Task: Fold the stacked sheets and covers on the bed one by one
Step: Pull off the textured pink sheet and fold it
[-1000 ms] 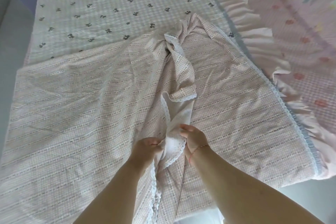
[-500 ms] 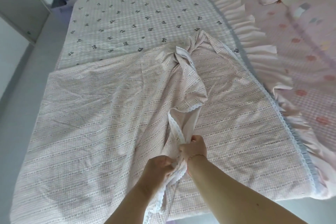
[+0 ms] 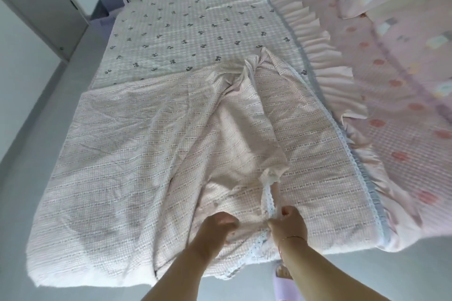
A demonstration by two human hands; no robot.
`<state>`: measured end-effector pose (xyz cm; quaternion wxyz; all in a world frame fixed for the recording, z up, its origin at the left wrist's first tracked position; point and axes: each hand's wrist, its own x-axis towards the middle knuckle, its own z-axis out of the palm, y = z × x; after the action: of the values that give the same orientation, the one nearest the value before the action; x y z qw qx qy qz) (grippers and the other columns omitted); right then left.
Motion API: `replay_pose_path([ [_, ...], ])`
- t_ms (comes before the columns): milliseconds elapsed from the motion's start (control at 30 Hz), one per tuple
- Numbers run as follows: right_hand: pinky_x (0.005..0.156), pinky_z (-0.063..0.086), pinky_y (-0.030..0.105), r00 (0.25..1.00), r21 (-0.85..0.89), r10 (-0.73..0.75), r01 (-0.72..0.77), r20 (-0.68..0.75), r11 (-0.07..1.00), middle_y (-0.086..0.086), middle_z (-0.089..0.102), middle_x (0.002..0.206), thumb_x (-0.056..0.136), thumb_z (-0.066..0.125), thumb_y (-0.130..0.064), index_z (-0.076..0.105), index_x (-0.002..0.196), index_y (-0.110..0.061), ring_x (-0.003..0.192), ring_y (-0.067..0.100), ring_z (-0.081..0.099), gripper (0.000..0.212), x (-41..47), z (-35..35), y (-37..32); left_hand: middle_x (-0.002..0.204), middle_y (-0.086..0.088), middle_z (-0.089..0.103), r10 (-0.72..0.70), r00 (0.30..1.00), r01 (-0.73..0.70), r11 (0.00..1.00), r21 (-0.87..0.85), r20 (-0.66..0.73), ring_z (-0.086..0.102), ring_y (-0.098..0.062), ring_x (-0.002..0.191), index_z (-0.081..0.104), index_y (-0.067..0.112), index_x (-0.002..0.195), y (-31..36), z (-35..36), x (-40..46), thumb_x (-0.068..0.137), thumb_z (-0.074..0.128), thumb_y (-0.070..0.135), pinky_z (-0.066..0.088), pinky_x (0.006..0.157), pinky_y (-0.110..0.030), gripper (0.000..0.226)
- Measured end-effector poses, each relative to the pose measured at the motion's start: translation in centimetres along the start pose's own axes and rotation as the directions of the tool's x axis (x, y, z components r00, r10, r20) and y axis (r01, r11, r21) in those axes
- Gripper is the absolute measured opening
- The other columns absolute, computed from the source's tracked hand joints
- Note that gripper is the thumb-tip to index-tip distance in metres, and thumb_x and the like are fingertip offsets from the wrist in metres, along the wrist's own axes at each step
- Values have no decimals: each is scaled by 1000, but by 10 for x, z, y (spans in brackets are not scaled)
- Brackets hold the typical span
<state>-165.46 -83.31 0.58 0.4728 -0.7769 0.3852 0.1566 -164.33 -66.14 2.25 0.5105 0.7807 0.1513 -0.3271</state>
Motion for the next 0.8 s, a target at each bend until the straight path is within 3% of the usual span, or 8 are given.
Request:
replay_pose_path([
  [100,47,37,23,1000,-41,-8,7,-30,999,-4,54,67,80,63,-8,50,77,-20,57,12,50,19,-7,-28,20,81,-1,71,7,998,-6,1000,-16,62,66,-12,76,70,17,83,-6,17,-21,66,64,29,50,60,-22,21],
  [167,57,44,29,996,-27,-12,9,-85,1000,1,58,68,78,63,-6,57,78,-15,63,22,55,11,-7,-53,38,81,-5,71,9,996,-6,1000,-29,91,66,-11,71,70,15,85,-13,23,-33,63,62,30,49,58,-21,28],
  [333,67,51,35,965,-15,113,-120,-235,993,5,62,66,82,67,-13,61,77,-15,64,26,59,8,-10,-114,107,87,-8,73,6,986,-10,1000,20,167,66,-13,73,69,11,91,-47,26,-63,69,62,30,49,61,-23,29],
  [433,67,50,34,941,-62,187,-212,-283,975,10,63,76,80,70,-16,64,92,-10,71,31,59,15,-17,-129,149,85,-5,72,-8,985,-6,997,79,172,65,-14,75,68,11,93,-64,25,-70,84,64,25,49,62,-24,18],
  [533,67,44,32,957,-92,194,-218,-214,972,12,62,85,78,72,-16,62,90,-10,78,31,57,17,-19,-126,164,88,-8,71,-10,986,-9,994,111,166,64,-16,76,68,8,95,-67,29,-63,91,60,16,49,63,-24,12],
  [667,62,45,30,981,-206,194,-196,-33,959,12,65,73,76,63,-5,58,74,-9,71,27,60,7,-11,-117,158,89,-9,73,28,977,-60,988,144,211,66,-18,80,69,10,92,-53,44,-50,88,62,21,51,70,-29,14],
  [733,70,49,30,976,-228,213,-197,47,954,10,69,81,72,64,-8,63,76,-9,78,26,64,5,-4,-115,153,91,-10,72,49,973,-88,982,165,226,67,-20,83,69,10,92,-41,53,-42,92,60,17,52,70,-29,11],
  [800,80,50,31,971,-145,220,-206,94,968,6,65,89,75,65,-19,61,71,-18,84,22,58,6,-1,-117,141,92,-9,72,70,968,-117,975,188,241,68,-21,87,68,11,93,-25,65,-31,92,59,16,52,72,-30,10],
])
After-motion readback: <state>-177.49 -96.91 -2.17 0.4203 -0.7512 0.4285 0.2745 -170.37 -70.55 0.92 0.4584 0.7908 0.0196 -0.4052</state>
